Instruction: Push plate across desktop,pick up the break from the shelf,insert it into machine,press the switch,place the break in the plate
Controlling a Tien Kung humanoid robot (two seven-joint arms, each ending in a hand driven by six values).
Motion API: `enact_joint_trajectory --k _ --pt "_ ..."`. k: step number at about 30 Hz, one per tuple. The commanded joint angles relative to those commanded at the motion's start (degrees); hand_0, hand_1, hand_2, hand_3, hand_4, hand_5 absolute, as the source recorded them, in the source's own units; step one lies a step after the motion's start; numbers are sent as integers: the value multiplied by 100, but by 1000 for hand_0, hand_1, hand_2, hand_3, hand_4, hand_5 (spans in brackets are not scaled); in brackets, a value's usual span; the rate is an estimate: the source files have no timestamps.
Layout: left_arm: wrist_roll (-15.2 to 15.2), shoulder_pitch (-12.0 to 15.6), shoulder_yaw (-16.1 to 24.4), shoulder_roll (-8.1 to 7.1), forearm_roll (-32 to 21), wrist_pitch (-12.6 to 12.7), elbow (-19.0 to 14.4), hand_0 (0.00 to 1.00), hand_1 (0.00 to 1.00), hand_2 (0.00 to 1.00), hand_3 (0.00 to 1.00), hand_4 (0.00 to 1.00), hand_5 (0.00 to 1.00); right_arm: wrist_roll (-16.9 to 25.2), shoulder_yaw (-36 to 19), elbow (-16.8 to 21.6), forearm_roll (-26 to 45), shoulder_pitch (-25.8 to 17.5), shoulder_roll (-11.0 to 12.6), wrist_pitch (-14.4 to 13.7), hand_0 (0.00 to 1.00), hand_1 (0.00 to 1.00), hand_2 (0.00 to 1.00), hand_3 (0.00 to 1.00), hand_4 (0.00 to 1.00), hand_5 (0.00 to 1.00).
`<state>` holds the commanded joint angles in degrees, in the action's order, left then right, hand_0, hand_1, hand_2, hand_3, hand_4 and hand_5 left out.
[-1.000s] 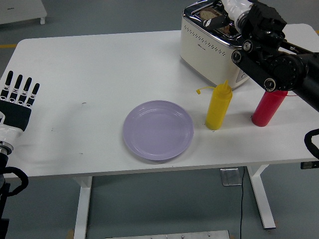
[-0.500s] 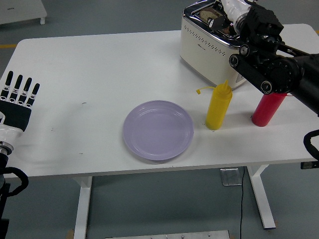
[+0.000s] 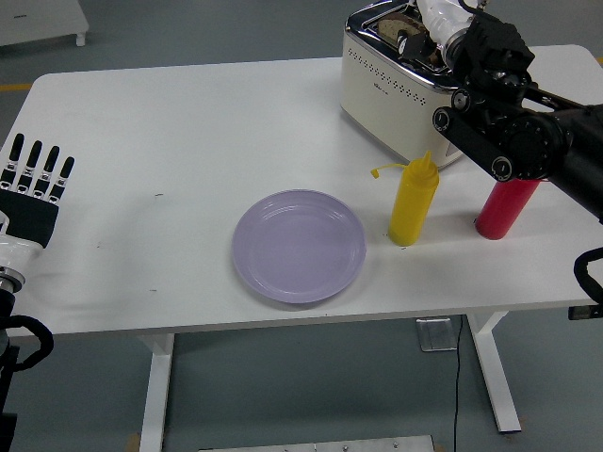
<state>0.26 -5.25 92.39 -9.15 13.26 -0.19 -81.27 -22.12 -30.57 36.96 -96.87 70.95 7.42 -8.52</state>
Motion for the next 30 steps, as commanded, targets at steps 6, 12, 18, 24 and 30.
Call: enact_joint_trajectory --k 6,12,18,24,30 --pt "-1 -6 7 -2 1 2 1 823 872 953 837 609 998 36 -21 67 -152 17 51 -177 220 358 451 537 501 192" --pt "-2 -4 11 -5 1 2 1 819 872 952 836 607 998 51 -171 222 -369 35 155 -383 208 342 437 527 471 189" --pt "-3 4 13 -9 2 3 3 815 872 952 836 607 998 56 -405 430 -591 92 297 -550 207 333 430 521 454 195" --pt "-3 7 10 -14 2 4 1 814 872 952 836 605 998 20 -757 741 -784 142 477 -662 206 331 429 519 442 189" --pt "-4 18 18 -18 3 7 1 813 872 951 836 605 998 -3 -992 1085 -900 174 640 -726 205 331 428 519 430 191"
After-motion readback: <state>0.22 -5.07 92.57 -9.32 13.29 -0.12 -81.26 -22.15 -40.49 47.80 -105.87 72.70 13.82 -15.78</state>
